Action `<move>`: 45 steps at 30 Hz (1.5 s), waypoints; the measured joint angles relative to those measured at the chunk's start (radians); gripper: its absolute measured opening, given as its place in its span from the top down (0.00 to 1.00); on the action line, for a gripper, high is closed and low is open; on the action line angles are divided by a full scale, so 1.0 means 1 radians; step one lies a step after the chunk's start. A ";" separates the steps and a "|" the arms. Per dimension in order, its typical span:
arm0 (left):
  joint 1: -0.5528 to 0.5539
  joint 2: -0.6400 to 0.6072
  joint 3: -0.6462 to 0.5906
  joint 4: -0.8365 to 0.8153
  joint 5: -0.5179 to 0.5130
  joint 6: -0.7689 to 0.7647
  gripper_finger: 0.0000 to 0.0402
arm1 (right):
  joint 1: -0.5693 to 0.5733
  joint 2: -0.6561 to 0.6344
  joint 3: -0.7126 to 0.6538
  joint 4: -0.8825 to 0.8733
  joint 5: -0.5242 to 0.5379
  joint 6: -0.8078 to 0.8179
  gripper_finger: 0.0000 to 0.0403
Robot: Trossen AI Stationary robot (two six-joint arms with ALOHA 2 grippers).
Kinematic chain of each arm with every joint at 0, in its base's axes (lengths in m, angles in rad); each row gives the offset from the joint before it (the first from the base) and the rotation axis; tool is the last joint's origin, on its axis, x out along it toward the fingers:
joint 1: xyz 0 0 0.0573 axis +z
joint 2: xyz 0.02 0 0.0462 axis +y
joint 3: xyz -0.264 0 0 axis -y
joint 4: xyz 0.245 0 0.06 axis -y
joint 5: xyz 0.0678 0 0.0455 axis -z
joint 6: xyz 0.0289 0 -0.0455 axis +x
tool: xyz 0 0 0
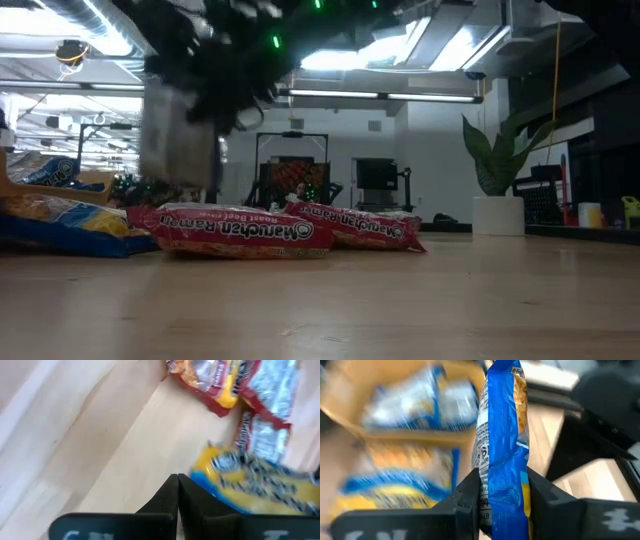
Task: Sort Maruchan noodles
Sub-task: Put the blue noodle pack into the yellow bin
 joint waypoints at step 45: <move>0.092 -0.957 0.002 -0.221 -0.232 -0.289 0.83 | 0.026 0.309 0.400 0.344 -0.500 0.366 0.80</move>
